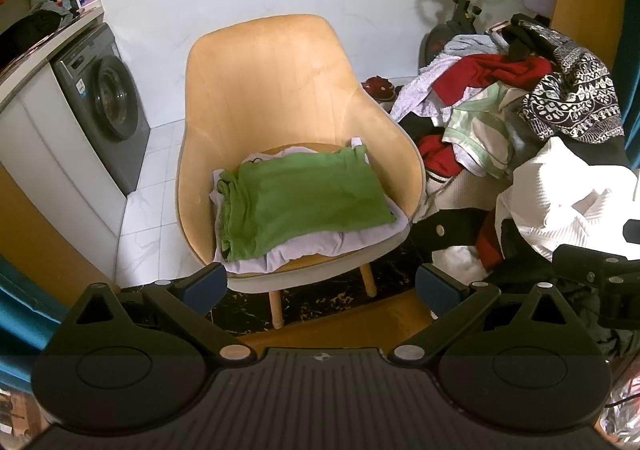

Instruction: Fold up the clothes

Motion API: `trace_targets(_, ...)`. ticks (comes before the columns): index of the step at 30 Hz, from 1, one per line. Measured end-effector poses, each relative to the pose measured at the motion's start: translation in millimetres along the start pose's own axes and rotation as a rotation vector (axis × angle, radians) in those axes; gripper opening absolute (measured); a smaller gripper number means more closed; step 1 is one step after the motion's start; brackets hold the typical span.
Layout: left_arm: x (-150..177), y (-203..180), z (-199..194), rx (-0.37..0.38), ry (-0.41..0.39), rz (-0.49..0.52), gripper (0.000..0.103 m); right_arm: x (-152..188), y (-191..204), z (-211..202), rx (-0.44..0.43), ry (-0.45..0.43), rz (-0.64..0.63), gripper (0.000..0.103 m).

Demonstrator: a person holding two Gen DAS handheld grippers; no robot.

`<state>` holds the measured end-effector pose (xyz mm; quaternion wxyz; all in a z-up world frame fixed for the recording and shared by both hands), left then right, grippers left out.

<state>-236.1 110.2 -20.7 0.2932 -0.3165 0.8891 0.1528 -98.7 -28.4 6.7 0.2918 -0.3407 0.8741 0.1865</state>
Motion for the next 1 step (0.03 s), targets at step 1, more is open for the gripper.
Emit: trace_targets(1, 0.0, -0.4, 0.5, 0.002, 0.002, 0.000, 0.102, -0.3, -0.1, 0.3, 0.000, 0.000, 0.000, 0.102)
Point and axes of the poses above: each gripper's, at about its wrist camera, not at the fingertips, and z roughly the way its jaws point, y to its left, x to its underside, the point moved 4 cm from there along z, roughly the way its jaws point, and after that the axes turned 4 degrees about z, right-handed, at the moved point
